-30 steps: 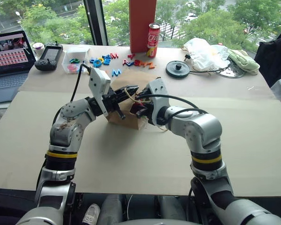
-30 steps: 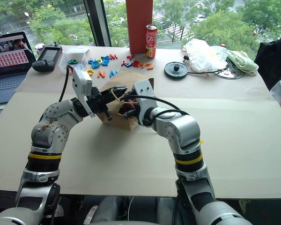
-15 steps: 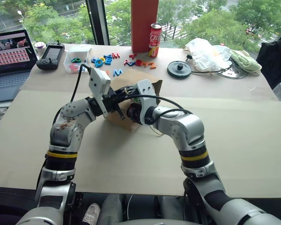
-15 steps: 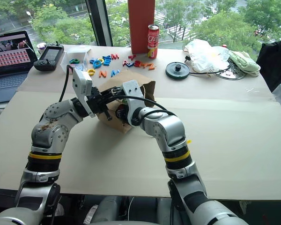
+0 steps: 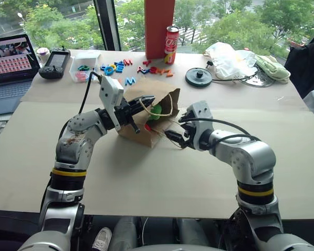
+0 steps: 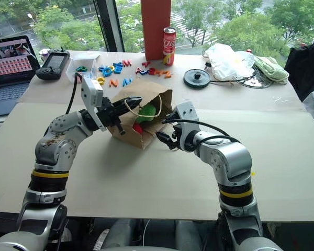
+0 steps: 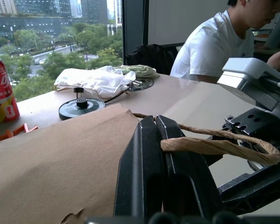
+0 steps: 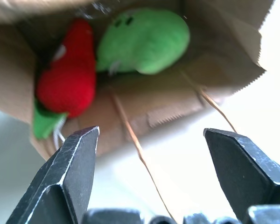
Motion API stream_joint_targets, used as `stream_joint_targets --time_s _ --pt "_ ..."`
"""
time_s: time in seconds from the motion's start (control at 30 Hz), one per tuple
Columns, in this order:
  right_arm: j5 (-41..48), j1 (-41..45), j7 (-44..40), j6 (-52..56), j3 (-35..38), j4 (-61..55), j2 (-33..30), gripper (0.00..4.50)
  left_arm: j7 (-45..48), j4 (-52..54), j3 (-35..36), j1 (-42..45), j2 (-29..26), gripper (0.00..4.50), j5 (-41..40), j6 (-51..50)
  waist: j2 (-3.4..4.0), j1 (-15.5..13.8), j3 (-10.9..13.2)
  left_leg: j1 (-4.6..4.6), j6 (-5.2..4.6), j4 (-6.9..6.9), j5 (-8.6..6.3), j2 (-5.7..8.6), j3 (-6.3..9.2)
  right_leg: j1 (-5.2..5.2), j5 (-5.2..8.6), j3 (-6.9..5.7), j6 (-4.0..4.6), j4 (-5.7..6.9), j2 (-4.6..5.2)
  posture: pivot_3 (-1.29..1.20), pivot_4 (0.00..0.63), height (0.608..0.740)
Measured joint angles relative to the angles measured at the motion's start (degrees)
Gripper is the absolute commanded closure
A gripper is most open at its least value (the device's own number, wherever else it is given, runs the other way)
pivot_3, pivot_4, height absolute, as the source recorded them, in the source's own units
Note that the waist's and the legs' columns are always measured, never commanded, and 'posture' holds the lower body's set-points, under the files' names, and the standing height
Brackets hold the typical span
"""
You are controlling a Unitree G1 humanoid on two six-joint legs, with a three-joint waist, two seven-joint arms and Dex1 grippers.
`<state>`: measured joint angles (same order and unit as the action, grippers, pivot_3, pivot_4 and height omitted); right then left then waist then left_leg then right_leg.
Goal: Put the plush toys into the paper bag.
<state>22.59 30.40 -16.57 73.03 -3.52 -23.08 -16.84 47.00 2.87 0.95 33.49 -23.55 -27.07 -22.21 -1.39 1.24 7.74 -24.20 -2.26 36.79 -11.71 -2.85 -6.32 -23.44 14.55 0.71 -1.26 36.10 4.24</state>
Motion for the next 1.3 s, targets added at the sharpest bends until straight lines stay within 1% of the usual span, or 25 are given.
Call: stream_joint_targets --time_s 0.13,0.23,0.33,0.4,0.43,0.47,0.5,0.53,0.6,0.63,0.67,0.87,1.03,1.13,1.3 --pt "-1.5 -0.4 -0.2 -1.3 -5.0 0.5 -1.0 0.51 0.0 0.0 0.0 0.0 0.1 4.50 0.0 0.0 0.00 0.0 0.0 0.00 0.00 0.01 0.00 0.01 0.01 0.00 0.00 0.02 0.00 0.01 0.00 0.00 0.150 0.739" --pt "-3.1 -0.3 -0.1 -3.4 -8.0 2.9 -0.7 0.51 0.0 0.0 0.0 0.0 0.1 4.50 0.0 0.0 0.00 -0.3 0.0 -0.01 0.00 0.02 0.00 0.04 -0.01 0.00 0.00 0.01 0.00 -0.01 0.04 0.00 0.150 0.739" --pt "-4.7 -0.2 0.4 -5.6 -9.9 5.6 0.0 1.22 -0.1 0.0 0.0 0.0 0.0 4.50 0.0 0.0 0.00 -0.4 0.0 -0.03 0.00 0.02 0.00 0.04 -0.01 0.00 0.00 0.01 -0.01 -0.03 0.05 0.00 0.150 0.739" --pt "-5.8 -0.2 0.5 -6.7 -10.7 6.8 0.2 1.91 -0.1 0.0 0.0 0.0 0.0 4.50 0.0 -0.1 0.00 -0.5 0.0 -0.04 0.00 0.02 0.00 0.04 -0.01 0.00 0.00 0.00 -0.01 -0.03 0.06 0.00 0.150 0.739" --pt "-6.1 -0.2 0.5 -6.9 -11.0 7.0 0.2 2.35 -0.1 0.0 0.0 0.0 0.0 4.50 0.0 -0.1 0.00 -0.5 0.0 -0.04 0.00 0.02 0.00 0.03 -0.01 0.00 0.00 0.00 -0.01 -0.03 0.06 0.00 0.150 0.739" --pt "-6.4 -0.2 0.5 -7.1 -11.2 7.2 0.2 2.63 -0.1 0.0 0.0 0.0 0.0 4.50 0.0 -0.2 0.00 -0.5 0.0 -0.04 0.00 0.02 0.00 0.03 -0.01 0.00 0.00 0.00 -0.01 -0.03 0.06 0.00 0.150 0.739" --pt "-6.7 -0.3 0.6 -7.3 -11.3 7.6 0.3 3.02 -0.1 0.0 0.0 0.0 0.0 4.50 0.0 -0.2 0.00 -0.5 0.0 -0.04 0.00 0.02 0.00 0.03 -0.01 0.00 0.00 0.00 -0.01 -0.03 0.05 0.00 0.150 0.739" --pt "-6.8 -0.3 0.6 -7.6 -11.3 7.8 0.3 3.27 -0.1 0.0 0.0 0.0 0.0 4.50 0.0 -0.2 0.00 -0.5 0.0 -0.04 0.00 0.02 0.00 0.03 0.00 0.00 0.00 0.00 -0.01 -0.02 0.05 0.00 0.150 0.739" --pt "-7.7 -0.3 0.8 -7.8 -11.3 7.9 0.3 3.94 -0.2 0.0 0.0 0.0 0.0 4.50 0.0 -0.3 0.00 -0.5 0.0 -0.03 0.00 0.02 0.00 0.03 -0.01 0.00 0.00 0.00 -0.01 -0.02 0.04 0.00 0.150 0.739" --pt "-8.0 -0.3 0.9 -7.9 -11.3 8.0 0.3 4.35 -0.2 0.0 0.0 0.0 0.0 4.50 0.0 -0.3 0.00 -0.5 0.0 -0.03 0.00 0.02 0.00 0.02 -0.01 0.00 0.00 0.00 -0.01 -0.02 0.04 0.00 0.150 0.739" --pt "-8.1 -0.3 0.9 -8.0 -11.3 8.3 0.3 4.48 -0.2 0.0 0.0 0.0 0.0 4.50 0.0 -0.3 0.00 -0.5 0.0 -0.03 0.00 0.02 0.00 0.02 -0.01 0.00 0.00 0.00 -0.01 -0.02 0.04 0.00 0.150 0.739" --pt "-9.0 -0.2 1.9 -9.0 -9.4 9.7 1.1 4.48 -0.2 0.0 0.0 0.0 0.0 4.50 0.0 -0.3 0.00 -0.5 0.0 -0.03 0.00 0.02 0.00 0.03 -0.01 0.00 0.00 0.00 -0.01 -0.02 0.04 0.00 0.150 0.739" --pt "-10.2 1.8 4.0 -12.2 -5.0 10.3 1.9 4.48 -0.2 -0.2 0.0 0.2 0.2 4.50 0.0 -0.2 0.00 -0.5 0.0 -0.03 0.00 0.02 0.00 0.03 -0.01 0.00 0.00 0.00 -0.01 -0.01 0.05 0.00 0.150 0.739" --pt "-11.4 4.4 5.1 -15.7 -2.1 8.8 0.0 4.48 -0.2 -2.1 -0.1 1.8 1.4 4.50 0.1 0.6 0.00 -0.7 0.0 -0.05 0.00 0.03 0.01 0.05 -0.01 0.01 0.00 -0.03 -0.01 -0.03 0.07 0.00 0.150 0.739" --pt "-14.3 6.2 4.3 -20.9 -2.3 3.7 -5.6 4.48 -2.7 -5.2 0.6 4.4 4.5 4.50 0.1 1.2 0.00 -0.6 0.0 -0.08 -0.01 0.02 0.00 0.06 -0.01 -0.02 0.00 -0.02 -0.02 -0.05 0.07 0.00 0.150 0.739"
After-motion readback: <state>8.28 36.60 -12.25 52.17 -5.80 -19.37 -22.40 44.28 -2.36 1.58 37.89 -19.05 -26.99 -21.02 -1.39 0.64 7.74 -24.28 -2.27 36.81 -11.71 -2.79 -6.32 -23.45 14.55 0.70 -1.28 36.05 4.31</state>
